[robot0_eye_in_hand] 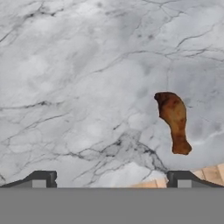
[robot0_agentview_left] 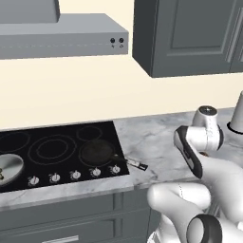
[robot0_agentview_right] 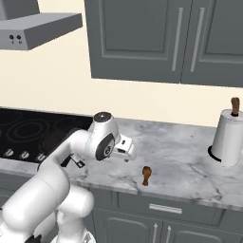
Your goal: Place both pans onto different burners. Then place the mushroom and the chicken drumstick on different pans.
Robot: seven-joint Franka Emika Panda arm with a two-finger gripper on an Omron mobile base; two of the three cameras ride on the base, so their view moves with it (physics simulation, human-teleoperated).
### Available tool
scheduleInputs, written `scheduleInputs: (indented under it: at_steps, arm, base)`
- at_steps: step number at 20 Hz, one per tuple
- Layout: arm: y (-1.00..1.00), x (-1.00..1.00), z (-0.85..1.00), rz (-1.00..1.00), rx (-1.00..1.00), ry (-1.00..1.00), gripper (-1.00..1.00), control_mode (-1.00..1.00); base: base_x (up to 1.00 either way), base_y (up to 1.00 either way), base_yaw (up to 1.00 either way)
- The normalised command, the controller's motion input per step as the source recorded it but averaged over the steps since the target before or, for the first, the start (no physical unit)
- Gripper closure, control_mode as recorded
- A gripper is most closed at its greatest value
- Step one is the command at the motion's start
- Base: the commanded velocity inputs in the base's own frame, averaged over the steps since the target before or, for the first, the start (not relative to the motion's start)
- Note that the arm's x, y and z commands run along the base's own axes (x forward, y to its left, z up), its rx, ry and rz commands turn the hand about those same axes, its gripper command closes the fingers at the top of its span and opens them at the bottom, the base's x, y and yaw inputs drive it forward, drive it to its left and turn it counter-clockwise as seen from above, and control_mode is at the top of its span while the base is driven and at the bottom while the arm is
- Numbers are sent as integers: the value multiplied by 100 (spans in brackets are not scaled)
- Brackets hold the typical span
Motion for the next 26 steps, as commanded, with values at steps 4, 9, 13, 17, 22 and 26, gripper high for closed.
scheduleInputs:
  at_steps: [4, 9, 13, 17, 22, 26]
  arm:
    - [-43, -3, -9, 0, 0, 0, -100, -100]
    - [-39, 0, -13, 0, 0, 0, -100, -100]
    - [-40, 0, -16, 0, 0, 0, -100, -100]
    - [-32, 0, -12, 0, 0, 0, -100, -100]
    - [-16, 0, -20, 0, 0, 0, -100, -100]
    - [-8, 0, -29, 0, 0, 0, -100, -100]
  base:
    - [0, 0, 0]
    - [0, 0, 0]
    - [0, 0, 0]
    - [0, 0, 0]
    - [0, 0, 0]
    - [0, 0, 0]
